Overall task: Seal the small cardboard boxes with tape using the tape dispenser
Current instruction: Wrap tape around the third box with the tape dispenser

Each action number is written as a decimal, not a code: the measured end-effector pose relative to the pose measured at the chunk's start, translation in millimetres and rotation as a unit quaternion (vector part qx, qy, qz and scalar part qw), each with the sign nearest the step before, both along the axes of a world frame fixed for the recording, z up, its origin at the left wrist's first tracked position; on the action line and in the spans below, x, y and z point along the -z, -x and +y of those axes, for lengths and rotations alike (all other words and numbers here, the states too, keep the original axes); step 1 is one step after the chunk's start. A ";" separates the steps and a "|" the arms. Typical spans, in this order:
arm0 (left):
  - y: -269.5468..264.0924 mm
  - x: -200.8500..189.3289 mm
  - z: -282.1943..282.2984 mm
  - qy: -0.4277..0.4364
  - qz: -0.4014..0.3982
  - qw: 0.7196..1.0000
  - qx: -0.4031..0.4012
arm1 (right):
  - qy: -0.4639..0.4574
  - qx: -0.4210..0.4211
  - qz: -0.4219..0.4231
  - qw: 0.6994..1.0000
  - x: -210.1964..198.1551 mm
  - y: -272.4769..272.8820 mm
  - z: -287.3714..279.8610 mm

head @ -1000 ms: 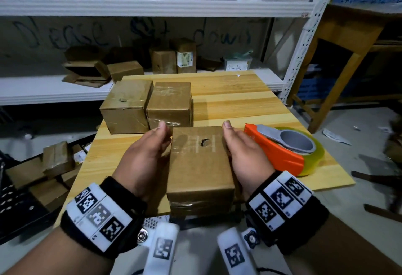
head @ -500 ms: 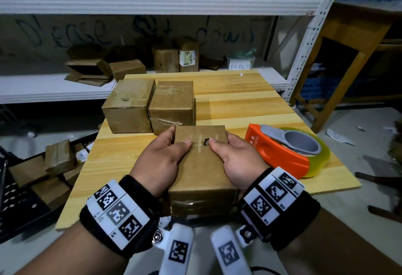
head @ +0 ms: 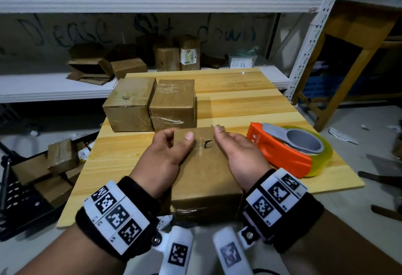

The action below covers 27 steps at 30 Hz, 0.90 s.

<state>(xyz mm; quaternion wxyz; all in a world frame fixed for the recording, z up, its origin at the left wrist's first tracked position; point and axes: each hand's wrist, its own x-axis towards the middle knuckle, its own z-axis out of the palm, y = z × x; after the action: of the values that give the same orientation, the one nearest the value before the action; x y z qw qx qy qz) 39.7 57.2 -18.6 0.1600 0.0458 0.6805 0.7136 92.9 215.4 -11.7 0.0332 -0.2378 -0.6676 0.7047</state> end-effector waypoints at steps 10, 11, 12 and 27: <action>0.5 1.3 4.4 -0.036 -0.015 0.999 -0.017 | 0.023 -0.004 0.008 1.000 -3.2 1.9 -1.7; -0.2 0.8 4.1 -0.037 -0.018 0.999 -0.019 | 0.028 -0.002 0.005 1.000 -3.6 1.1 -1.9; -0.8 0.5 3.4 -0.035 -0.018 0.999 -0.021 | 0.030 0.001 0.004 1.000 -4.4 0.1 -1.3; -6.0 -1.5 -0.3 -0.026 -0.035 0.999 0.014 | 0.112 -0.072 0.022 0.991 7.9 -6.3 -1.3</action>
<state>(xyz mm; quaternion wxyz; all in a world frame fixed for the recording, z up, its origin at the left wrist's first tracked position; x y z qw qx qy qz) 45.7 56.9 -17.1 0.1921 0.0344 0.6551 0.7299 99.2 214.2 -19.5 -0.0298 -0.1760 -0.5986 0.7809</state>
